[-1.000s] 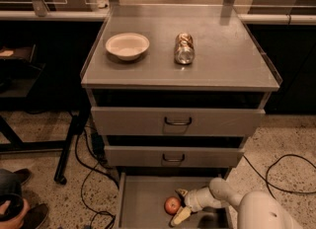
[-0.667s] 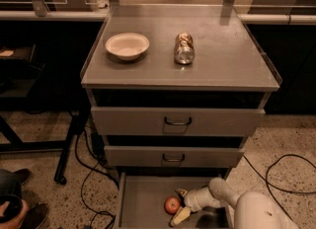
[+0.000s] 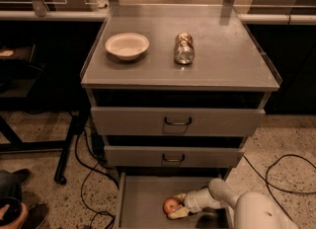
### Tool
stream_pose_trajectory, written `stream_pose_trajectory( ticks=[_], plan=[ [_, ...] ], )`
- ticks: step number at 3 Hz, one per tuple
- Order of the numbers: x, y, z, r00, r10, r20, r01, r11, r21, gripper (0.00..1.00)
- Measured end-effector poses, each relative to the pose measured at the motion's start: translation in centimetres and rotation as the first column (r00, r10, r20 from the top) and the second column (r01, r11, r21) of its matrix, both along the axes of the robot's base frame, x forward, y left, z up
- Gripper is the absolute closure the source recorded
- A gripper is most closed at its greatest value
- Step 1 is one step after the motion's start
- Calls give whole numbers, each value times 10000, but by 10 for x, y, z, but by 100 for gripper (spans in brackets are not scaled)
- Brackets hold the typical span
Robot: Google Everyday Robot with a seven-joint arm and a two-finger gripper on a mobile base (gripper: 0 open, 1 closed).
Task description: Pick apple from bottom drawer and place on counter
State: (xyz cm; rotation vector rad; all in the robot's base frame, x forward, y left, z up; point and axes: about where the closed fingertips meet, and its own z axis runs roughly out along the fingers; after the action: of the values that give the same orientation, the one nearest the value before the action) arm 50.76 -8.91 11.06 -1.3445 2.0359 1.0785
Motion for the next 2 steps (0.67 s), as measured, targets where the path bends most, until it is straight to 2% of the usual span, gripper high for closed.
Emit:
stream_pose_trajectory(
  ticks=[2],
  plan=[
    [0,0,0,10000,0,0,0,10000,0,95]
  ],
)
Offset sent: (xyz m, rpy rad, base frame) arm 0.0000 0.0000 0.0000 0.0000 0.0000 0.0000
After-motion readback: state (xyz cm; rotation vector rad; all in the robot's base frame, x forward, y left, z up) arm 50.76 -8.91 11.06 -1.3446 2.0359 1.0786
